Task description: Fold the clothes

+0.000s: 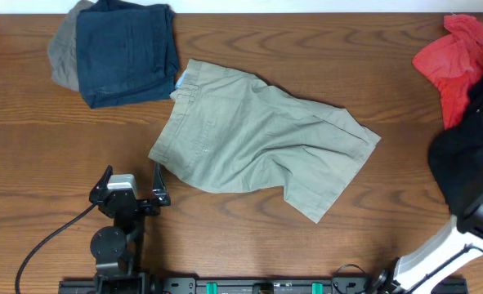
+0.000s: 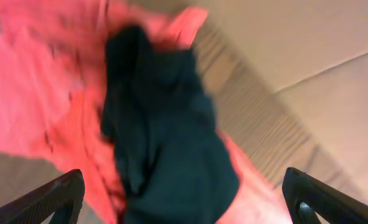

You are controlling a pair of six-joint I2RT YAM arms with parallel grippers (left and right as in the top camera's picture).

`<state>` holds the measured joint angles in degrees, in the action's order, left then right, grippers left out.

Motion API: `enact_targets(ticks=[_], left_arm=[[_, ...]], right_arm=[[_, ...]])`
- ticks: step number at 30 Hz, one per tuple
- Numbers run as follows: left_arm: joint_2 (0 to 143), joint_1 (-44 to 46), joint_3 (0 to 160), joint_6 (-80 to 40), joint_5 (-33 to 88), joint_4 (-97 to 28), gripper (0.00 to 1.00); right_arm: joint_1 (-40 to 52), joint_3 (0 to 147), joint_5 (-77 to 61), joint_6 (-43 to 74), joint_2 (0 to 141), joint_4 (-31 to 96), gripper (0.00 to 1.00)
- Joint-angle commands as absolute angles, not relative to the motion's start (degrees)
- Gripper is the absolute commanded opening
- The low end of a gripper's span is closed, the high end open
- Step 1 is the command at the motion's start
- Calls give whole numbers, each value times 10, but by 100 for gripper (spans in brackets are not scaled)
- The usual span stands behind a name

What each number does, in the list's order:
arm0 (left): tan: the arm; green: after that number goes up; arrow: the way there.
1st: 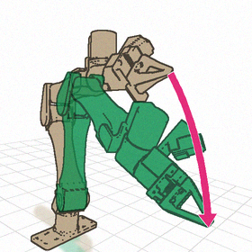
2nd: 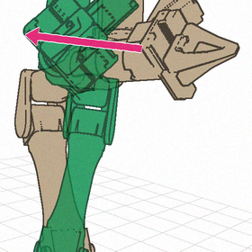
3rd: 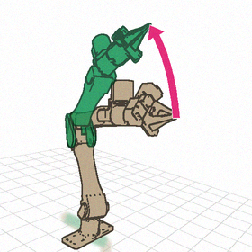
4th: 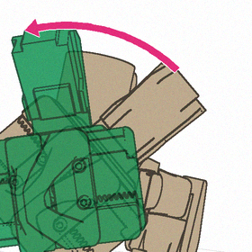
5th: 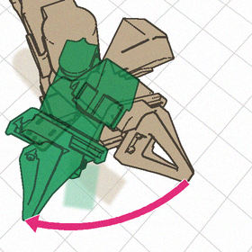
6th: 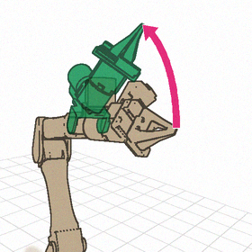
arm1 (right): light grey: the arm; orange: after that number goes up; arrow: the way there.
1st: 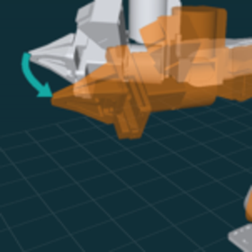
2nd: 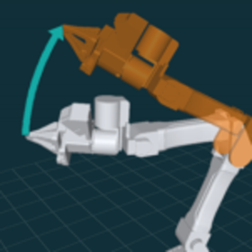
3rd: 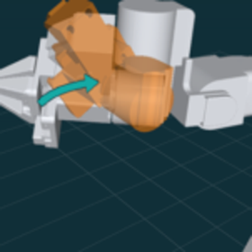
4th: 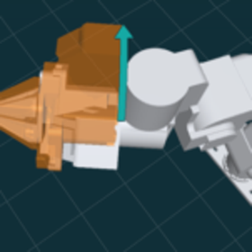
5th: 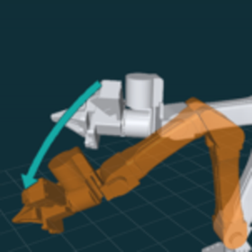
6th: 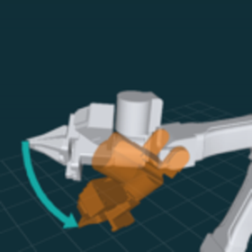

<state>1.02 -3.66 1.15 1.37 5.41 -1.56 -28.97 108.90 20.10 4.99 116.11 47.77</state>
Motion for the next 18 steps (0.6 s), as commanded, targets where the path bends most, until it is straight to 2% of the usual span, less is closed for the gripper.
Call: enact_targets(ticks=[1,7,12,18], left_arm=[[10,-39,3,17,60,-36,98],[10,-39,3,17,60,-36,98],[10,-39,3,17,60,-36,98],[10,-39,3,17,60,-36,98]], right_arm=[[-292,1091,168,72,1168,494,99],[-293,1085,120,72,1174,555,99],[-293,1031,24,73,1178,606,99],[-294,950,25,94,1178,613,99]])
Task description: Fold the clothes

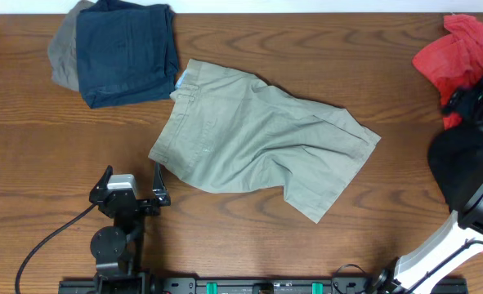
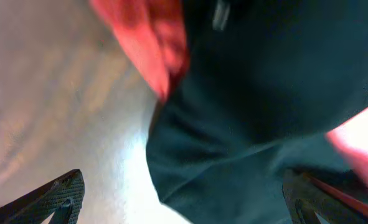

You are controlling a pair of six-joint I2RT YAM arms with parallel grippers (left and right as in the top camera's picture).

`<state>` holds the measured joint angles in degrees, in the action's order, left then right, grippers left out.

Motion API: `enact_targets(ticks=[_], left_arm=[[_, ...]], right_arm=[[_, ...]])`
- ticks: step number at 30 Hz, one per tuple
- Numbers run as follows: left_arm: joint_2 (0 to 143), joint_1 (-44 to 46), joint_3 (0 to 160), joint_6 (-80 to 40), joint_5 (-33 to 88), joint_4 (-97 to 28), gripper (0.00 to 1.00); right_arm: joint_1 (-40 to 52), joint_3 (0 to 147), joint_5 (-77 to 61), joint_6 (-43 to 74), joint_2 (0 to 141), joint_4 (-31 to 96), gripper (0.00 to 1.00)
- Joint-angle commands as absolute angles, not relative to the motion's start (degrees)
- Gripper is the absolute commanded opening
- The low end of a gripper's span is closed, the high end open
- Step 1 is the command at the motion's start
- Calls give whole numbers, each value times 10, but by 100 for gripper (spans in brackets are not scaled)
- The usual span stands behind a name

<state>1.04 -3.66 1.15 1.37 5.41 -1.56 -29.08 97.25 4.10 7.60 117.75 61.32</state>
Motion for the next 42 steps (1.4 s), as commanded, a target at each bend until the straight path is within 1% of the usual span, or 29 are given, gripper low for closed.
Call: enact_targets(ticks=[1,5,10,11,15,17,19,23,27,30,36,42], left_arm=[[10,-39,3,17,60,-36,98],[10,-39,3,17,60,-36,98],[10,-39,3,17,60,-36,98],[10,-39,3,17,60,-36,98],[10,-39,3,17,60,-36,98],[10,-39,3,17,60,-36,98],[10,-39,3,17,60,-36,98],[10,-39,3,17,60,-36,98],[10,-39,3,17,60,-36,98],[10,-39,3,17,60,-36,98],[10,-39,3,17,60,-36,98],[10,-39,3,17,60,-36,98]], right_arm=[[-294,940,33,95,1178,610,99],[-294,910,67,103,1178,589,99],[-297,884,73,107,1178,552,98],[-298,878,76,108,1178,543,96],[-298,857,96,120,1178,509,80],[-298,855,111,124,1178,501,66],[-298,855,128,124,1178,494,49],[-299,855,162,124,1178,488,1],[-303,868,197,124,1178,490,1],[-309,903,227,124,1175,510,1],[-331,1075,289,119,1175,608,2],[-354,1226,279,120,1175,671,1]])
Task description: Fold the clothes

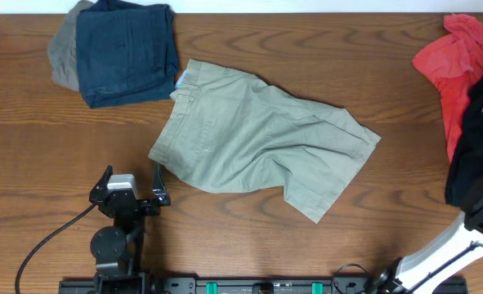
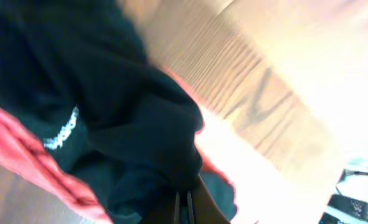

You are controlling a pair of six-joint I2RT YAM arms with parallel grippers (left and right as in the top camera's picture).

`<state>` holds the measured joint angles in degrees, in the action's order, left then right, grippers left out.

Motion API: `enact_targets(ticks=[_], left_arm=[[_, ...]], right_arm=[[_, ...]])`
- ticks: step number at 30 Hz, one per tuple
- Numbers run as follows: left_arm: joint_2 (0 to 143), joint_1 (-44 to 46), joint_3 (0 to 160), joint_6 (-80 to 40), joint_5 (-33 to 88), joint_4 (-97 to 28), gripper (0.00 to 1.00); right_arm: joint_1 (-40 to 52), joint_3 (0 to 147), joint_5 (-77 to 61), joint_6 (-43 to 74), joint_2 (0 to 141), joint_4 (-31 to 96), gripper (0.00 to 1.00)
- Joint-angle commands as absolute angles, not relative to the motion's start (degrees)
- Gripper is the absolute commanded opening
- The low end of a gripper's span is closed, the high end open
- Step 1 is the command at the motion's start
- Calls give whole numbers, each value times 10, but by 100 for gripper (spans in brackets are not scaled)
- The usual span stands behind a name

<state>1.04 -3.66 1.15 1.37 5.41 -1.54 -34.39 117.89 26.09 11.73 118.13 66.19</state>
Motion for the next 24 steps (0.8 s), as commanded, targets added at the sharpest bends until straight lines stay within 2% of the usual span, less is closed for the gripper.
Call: enact_targets(ticks=[1,3,5,6,7,8,9,13,20,24], left_arm=[[10,-39,3,17,60,-36,98],[10,-39,3,17,60,-36,98],[10,-39,3,17,60,-36,98],[10,-39,3,17,60,-36,98],[10,-39,3,17,60,-36,98],[10,-39,3,17,60,-36,98],[10,-39,3,17,60,-36,98],[10,-39,3,17,60,-36,98],[10,-39,3,17,60,-36,98],[10,-39,3,17,60,-36,98]], right_arm=[[-356,1238,267,120,1175,676,1],[-356,1243,232,119,1175,675,2],[-355,1238,201,120,1176,675,17],[-353,1233,182,120,1176,675,38],[-352,1229,167,120,1177,675,74],[-351,1225,149,120,1179,675,94],[-350,1222,134,119,1181,675,99],[-347,1209,48,120,1182,675,99],[-301,1205,-181,95,1182,717,99],[-252,1201,-225,92,1182,768,99]])
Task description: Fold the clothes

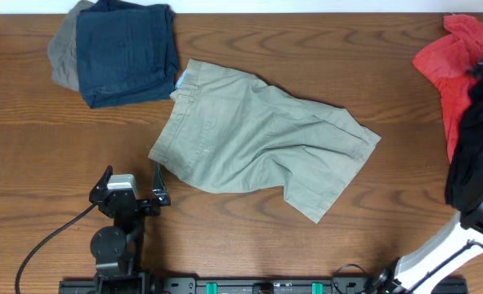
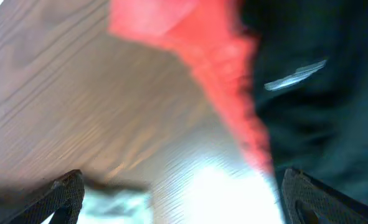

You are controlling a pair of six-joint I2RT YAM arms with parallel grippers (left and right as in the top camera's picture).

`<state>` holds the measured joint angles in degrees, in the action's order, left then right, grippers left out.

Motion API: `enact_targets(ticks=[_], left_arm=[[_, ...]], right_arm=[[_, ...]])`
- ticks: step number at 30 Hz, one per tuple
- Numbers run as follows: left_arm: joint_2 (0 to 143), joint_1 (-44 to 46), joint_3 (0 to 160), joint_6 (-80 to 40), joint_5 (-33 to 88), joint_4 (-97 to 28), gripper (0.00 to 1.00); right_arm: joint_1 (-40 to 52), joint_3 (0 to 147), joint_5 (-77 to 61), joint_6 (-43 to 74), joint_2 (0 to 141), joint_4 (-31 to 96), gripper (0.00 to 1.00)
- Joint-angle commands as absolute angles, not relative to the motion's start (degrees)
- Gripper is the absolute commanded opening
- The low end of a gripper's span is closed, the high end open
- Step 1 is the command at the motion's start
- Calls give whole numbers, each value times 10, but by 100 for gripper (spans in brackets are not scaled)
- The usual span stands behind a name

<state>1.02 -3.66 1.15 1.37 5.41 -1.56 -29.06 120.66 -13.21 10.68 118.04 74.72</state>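
Khaki shorts (image 1: 261, 139) lie spread flat mid-table, waistband toward the left. At the right edge a black garment (image 1: 476, 139) lies partly over a red one (image 1: 449, 61). In the blurred right wrist view my right gripper (image 2: 182, 182) is open wide, with its fingertips (image 2: 68, 190) at the frame's sides. Only wood lies between them, and the red cloth (image 2: 227, 81) and black cloth (image 2: 320, 93) sit beyond to the right. My left gripper (image 1: 130, 178) rests open near the front edge, just below the shorts' waistband corner.
Folded navy shorts (image 1: 127, 49) sit on a grey garment (image 1: 61, 49) at the far left corner. The right arm's white link (image 1: 462, 237) crosses the front right corner. A black cable (image 1: 53, 241) trails from the left arm's base.
My right gripper was shut with black cloth around its fingers and is now open wide with nothing between them. The black garment's top edge has shifted slightly. The left arm has not moved.
My right gripper was open over the red and black pile, then open close against the black garment. Later it was shut in the black cloth, which had drawn narrower toward the table's right edge. Now it is open. The khaki shorts and left arm never moved.
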Motion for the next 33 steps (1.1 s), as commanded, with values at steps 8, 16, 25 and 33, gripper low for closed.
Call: enact_targets(ticks=[8,16,25,33], left_arm=[[10,-39,3,17,60,-36,98],[10,-39,3,17,60,-36,98],[10,-39,3,17,60,-36,98],[10,-39,3,17,60,-36,98]], right_arm=[[-143,1199,-221,81,1177,867,76],[-36,1192,-135,120,1141,924,74],[111,1096,-29,193,1031,894,99],[205,882,-54,232,985,825,99]])
